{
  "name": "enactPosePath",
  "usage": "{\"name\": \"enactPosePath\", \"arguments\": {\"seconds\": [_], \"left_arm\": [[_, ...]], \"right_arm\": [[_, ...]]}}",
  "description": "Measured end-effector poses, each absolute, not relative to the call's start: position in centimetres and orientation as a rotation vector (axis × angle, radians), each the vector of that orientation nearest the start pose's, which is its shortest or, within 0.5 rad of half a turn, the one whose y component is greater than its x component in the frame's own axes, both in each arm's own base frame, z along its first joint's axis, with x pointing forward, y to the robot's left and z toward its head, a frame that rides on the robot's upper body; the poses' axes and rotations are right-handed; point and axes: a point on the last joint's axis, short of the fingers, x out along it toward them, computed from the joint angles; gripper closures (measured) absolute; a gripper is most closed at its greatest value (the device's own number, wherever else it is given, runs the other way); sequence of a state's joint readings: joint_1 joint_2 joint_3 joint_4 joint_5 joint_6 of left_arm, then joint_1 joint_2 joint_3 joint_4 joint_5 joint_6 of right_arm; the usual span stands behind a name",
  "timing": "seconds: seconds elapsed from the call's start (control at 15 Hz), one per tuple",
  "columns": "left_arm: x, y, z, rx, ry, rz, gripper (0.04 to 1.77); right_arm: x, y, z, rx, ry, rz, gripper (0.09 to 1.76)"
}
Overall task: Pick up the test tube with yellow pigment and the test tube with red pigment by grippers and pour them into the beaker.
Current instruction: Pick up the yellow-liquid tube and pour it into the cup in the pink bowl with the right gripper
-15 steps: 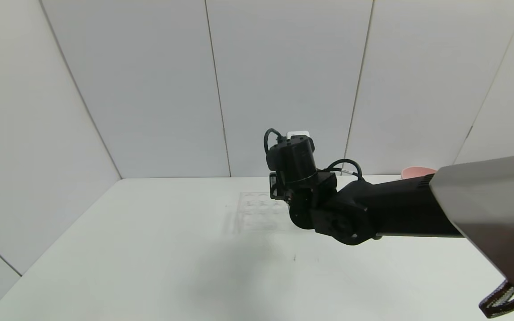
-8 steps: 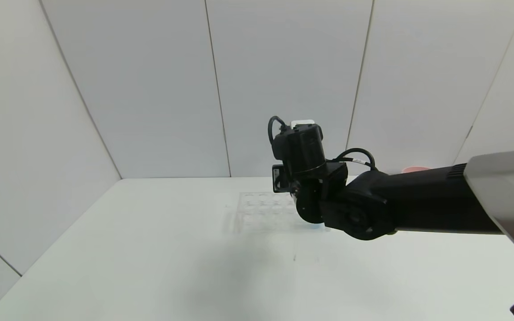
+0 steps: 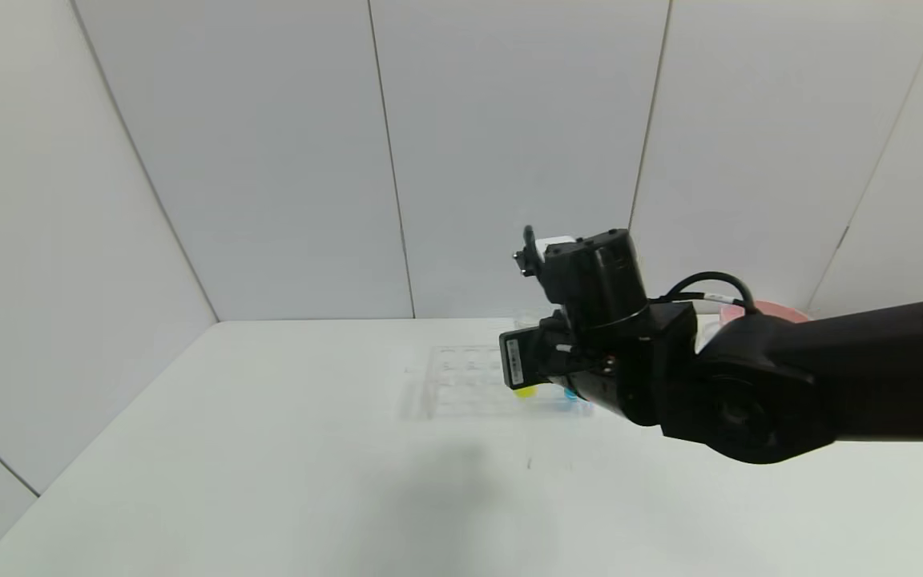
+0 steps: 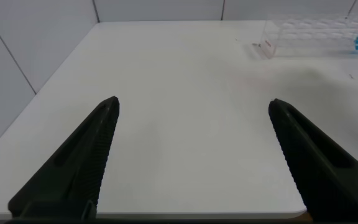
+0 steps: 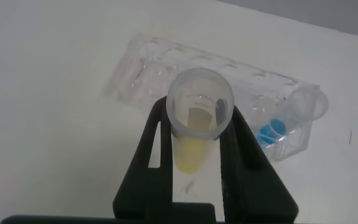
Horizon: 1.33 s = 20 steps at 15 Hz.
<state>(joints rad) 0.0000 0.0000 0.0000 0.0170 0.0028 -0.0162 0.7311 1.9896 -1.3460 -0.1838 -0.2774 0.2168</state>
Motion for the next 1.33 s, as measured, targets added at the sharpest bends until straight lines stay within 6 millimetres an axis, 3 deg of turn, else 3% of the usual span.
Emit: {"name": "enactPosePath", "arguments": {"seconds": [0.33, 0.67, 1.0, 1.33], "left_arm": [[-2.3, 0.0, 7.4, -0.017, 0.017, 0.003, 0.09], [-2.3, 0.0, 7.4, -0.017, 0.017, 0.003, 0.09], [-2.3, 0.0, 7.4, -0.017, 0.017, 0.003, 0.09], [-2.3, 0.0, 7.4, -0.017, 0.017, 0.003, 0.09]], "right_arm": [[28.3, 18.1, 20.6, -0.052, 0.468, 0.633, 1.35], [28.5, 9.0, 22.4, -0.014, 0.391, 0.778, 1.35], [29.6, 2.9, 22.3, -0.109, 0.334, 0.754, 1.35], [30.5, -2.4, 21.9, -0.174, 0.43, 0.699, 1.35]]}}
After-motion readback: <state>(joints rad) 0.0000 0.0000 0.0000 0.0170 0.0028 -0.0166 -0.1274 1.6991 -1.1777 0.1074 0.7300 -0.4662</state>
